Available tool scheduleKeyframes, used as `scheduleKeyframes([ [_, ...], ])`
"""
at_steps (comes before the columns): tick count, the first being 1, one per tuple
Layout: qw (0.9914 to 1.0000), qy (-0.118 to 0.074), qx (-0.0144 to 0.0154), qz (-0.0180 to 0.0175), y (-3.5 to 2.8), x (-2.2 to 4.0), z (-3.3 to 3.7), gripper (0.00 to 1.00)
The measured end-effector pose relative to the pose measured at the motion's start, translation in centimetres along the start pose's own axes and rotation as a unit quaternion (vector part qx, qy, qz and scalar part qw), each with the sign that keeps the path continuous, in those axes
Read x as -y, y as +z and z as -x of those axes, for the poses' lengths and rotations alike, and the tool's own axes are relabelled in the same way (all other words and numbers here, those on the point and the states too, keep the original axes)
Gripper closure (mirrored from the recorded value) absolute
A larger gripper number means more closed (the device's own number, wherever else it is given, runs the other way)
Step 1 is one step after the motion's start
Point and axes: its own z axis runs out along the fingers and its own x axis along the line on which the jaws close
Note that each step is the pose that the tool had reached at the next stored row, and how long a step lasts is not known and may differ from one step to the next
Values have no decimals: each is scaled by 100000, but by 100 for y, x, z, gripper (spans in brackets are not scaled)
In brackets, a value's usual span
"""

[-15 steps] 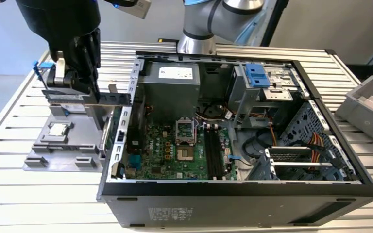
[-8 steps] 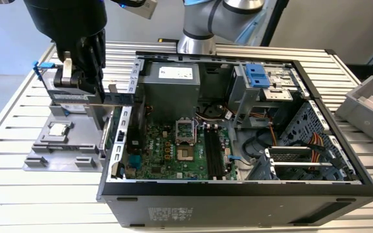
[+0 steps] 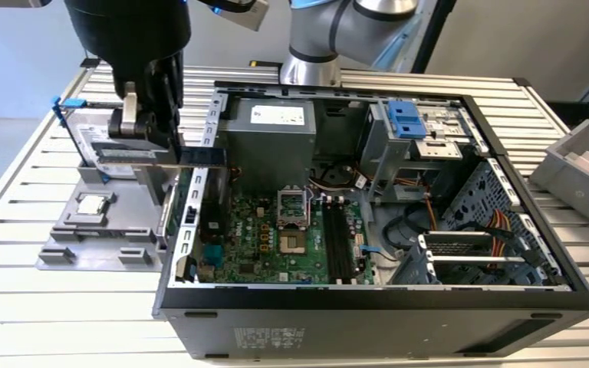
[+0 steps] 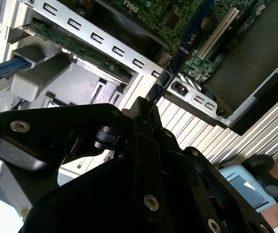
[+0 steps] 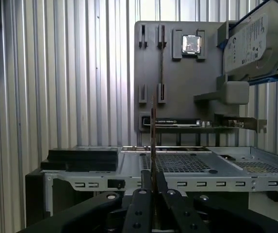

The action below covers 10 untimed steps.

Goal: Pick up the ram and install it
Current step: 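Pick up the ram and move it above insertion slot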

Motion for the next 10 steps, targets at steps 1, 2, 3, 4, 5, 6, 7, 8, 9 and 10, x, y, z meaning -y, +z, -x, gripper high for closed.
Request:
scheduleKeyframes([
  [1, 100000, -1, -1, 10, -1, 24, 1, 100],
  [2, 100000, -3, 1, 24, -1, 47, 1, 100],
  [3, 100000, -2, -2, 51, -2, 75, 2, 100],
  [4, 100000, 1, -1, 72, -2, 102, 3, 100],
  [5, 100000, 1, -3, 103, -3, 130, 4, 100],
  [6, 100000, 2, -3, 131, -3, 158, 5, 100],
  [7, 100000, 3, -2, 156, -4, 184, 5, 100],
  [8, 100000, 1, -2, 179, -4, 209, 6, 100],
  [9, 100000, 0, -6, 203, -5, 234, 7, 100],
  [10, 100000, 1, -5, 222, -5, 256, 8, 100],
])
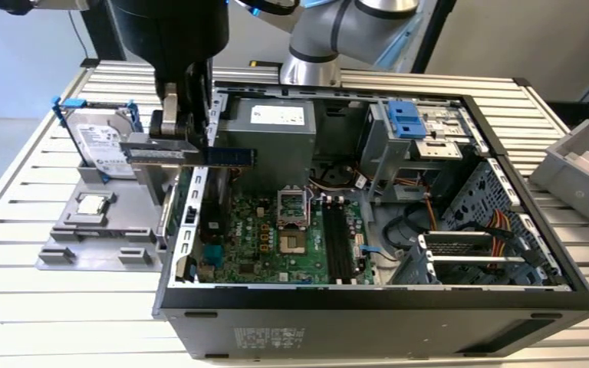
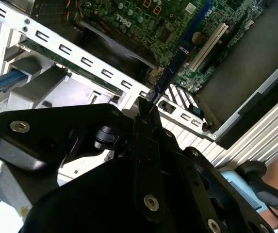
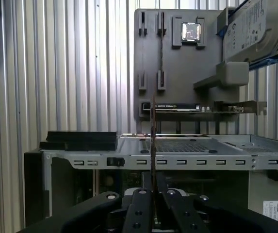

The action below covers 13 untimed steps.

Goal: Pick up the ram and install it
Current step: 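Pick up the ram and move it above insertion slot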

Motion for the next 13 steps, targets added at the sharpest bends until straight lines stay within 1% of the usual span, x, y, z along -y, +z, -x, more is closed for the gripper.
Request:
scheduleKeyframes([
  [13, 99999, 6, -9, 328, -8, 321, 9, 100],
])
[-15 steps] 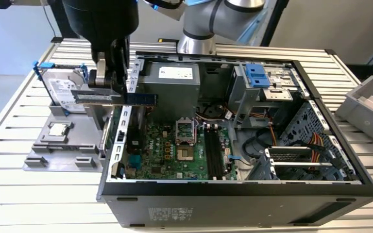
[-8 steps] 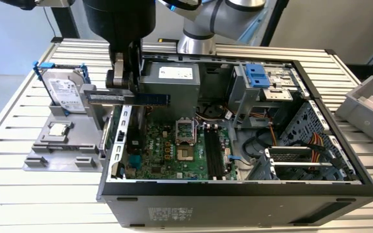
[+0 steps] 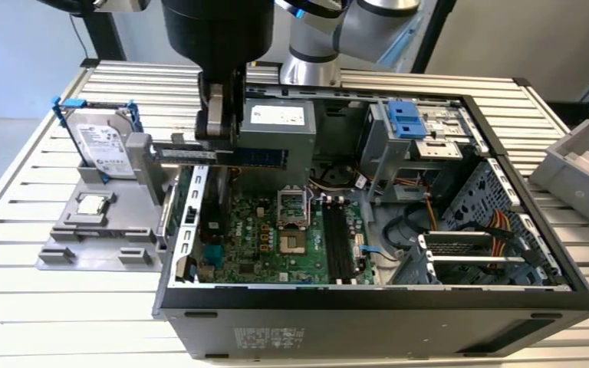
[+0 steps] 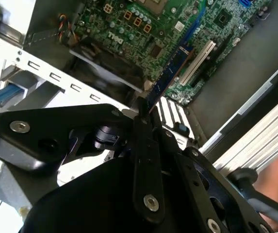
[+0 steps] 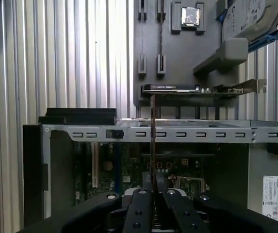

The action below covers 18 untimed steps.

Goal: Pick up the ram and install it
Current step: 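Pick up the ram and move it above insertion slot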

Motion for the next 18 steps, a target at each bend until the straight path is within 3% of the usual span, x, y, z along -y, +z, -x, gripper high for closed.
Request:
scheduleKeyframes([
  [18, 100000, 6, -13, 308, -12, 368, 10, 100],
])
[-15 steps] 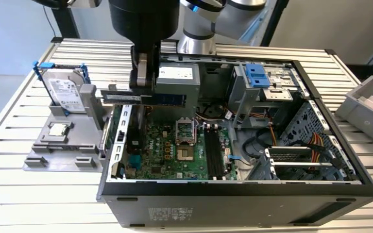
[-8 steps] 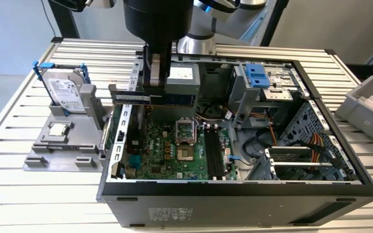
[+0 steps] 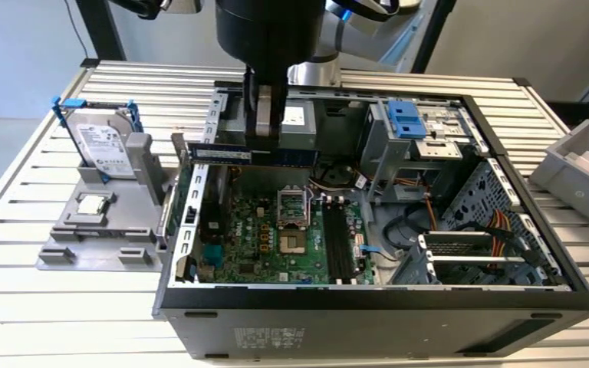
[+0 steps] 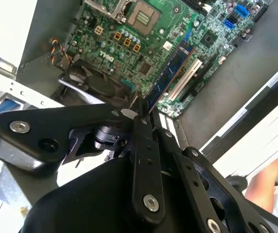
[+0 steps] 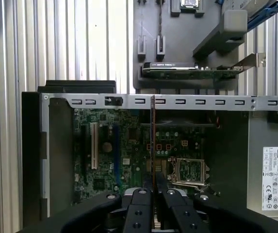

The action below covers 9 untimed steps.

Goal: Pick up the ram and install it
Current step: 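Pick up the ram and move it above insertion slot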

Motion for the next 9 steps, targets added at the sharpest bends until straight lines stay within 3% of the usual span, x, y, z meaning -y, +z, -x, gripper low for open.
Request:
scheduleKeyframes([
  [9, 100000, 78, 3, 68, -5, 141, 4, 100],
])
